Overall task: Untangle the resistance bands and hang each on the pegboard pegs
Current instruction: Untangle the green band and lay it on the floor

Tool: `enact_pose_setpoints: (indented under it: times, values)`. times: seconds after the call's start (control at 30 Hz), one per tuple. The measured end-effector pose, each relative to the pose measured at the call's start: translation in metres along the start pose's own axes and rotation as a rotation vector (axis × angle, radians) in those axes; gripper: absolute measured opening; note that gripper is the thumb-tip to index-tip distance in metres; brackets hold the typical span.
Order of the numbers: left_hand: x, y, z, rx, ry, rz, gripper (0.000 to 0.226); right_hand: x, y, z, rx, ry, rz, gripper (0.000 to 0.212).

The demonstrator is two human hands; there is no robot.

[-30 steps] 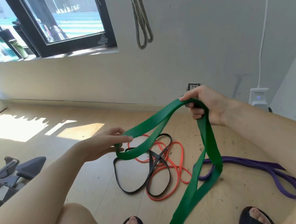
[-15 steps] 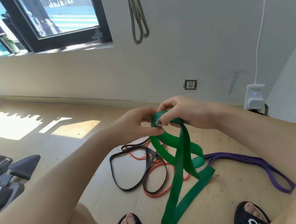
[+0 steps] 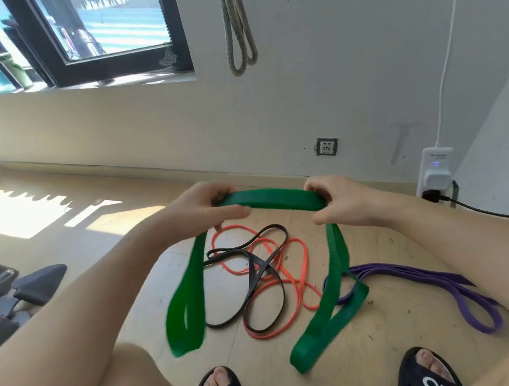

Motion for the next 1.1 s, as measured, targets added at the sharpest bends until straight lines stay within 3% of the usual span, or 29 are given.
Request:
enact_pose_setpoints:
  times: [0.1, 0.2, 0.3, 0.37, 0.47, 0.73, 0.9, 1.0, 1.1]
  values:
    - [-0.010, -0.001, 0.014, 0.172, 0.176, 0.271, 0.018, 0.005, -0.001, 0.012, 0.006, 0.127, -0.083, 0.027]
    - [-0.023, -0.002, 0.015, 0.195, 0.144, 0.419, 0.022, 0.004, -0.002, 0.039, 0.082, 0.209, -0.169, 0.033]
    - [-0.031, 0.001, -0.003, 0.026, 0.000, 0.271, 0.059, -0.004, -0.002, 0.063, 0.160, 0.199, -0.199, 0.036]
    - [-0.031, 0.004, -0.015, -0.119, -0.134, 0.150, 0.061, -0.007, -0.003, 0.071, 0.180, 0.191, -0.180, 0.038]
    - [-0.035, 0.004, -0.030, -0.196, -0.236, 0.138, 0.052, -0.005, -0.003, 0.070, 0.175, 0.208, -0.164, 0.041]
    - [-0.012, -0.002, -0.031, -0.169, -0.182, 0.051, 0.004, -0.002, 0.000, 0.042, 0.127, 0.083, -0.133, 0.035]
    - [0.000, -0.007, -0.027, -0.163, -0.283, 0.061, 0.020, -0.005, -0.001, 0.028, 0.001, 0.091, 0.027, 0.029]
    - [0.005, -0.008, -0.008, -0.029, -0.120, 0.160, 0.014, -0.003, -0.004, 0.026, 0.000, 0.116, 0.023, 0.028]
    - [-0.005, -0.009, 0.007, 0.109, 0.100, 0.304, 0.015, -0.001, -0.004, 0.039, 0.045, 0.165, -0.101, 0.032]
Point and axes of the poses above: each hand's wrist, its own y-axis towards the middle knuckle, its own x-axis out of the back of the hand, z = x × y, the point moved 2 cm from there along y, towards the middle knuckle, and after that the axes turned 1 degree about -y, right-handed, at the moved point
